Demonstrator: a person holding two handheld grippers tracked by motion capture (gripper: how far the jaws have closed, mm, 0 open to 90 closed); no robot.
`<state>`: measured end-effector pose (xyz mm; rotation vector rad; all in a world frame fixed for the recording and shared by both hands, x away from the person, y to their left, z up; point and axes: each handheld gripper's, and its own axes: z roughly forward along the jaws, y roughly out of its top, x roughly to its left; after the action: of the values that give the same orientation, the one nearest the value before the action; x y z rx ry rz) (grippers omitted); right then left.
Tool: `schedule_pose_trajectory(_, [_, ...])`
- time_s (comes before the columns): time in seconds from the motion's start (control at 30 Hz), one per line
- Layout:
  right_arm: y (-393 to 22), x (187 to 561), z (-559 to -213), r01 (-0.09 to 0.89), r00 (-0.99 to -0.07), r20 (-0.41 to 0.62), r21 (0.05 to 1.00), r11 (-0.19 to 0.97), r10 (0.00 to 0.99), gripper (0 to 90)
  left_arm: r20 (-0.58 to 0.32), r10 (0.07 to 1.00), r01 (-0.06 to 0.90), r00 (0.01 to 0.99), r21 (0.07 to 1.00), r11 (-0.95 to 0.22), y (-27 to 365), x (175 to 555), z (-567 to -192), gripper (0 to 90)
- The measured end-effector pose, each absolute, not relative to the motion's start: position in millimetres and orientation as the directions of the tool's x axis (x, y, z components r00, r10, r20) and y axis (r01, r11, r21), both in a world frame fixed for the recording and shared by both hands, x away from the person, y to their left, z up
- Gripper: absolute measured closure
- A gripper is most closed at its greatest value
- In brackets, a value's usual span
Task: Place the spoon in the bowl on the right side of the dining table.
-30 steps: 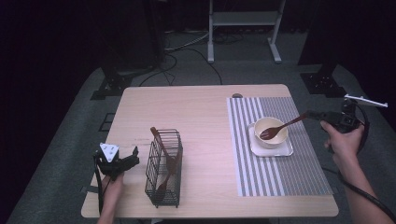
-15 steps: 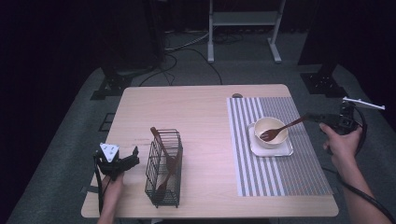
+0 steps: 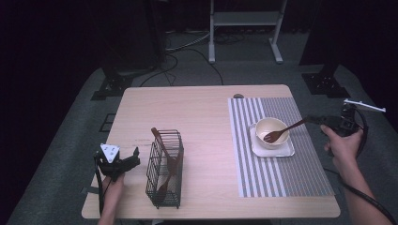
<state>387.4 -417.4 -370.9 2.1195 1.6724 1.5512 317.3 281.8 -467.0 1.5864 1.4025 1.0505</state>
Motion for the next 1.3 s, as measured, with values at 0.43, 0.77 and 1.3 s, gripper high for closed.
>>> schedule_pose_trajectory(0.43, [-424,384,-377,0.72,-0.054,0.662,0.545,-0.43,0.748,77.4,0.099,0.993,0.372,0.06,0.921,-0.114,281,317,-467,0.0])
schedule_pose_trajectory(0.77, [-430,381,-384,0.725,-0.038,0.66,0.534,-0.434,0.75,76.4,0.098,0.994,0.372,0.057,0.922,-0.112,282,317,-467,0.0])
schedule_pose_trajectory(1.3, [-422,376,-394,0.75,-0.066,0.665,0.525,-0.402,0.744,72.8,0.093,0.994,0.372,0.053,0.922,-0.106,282,318,-467,0.0])
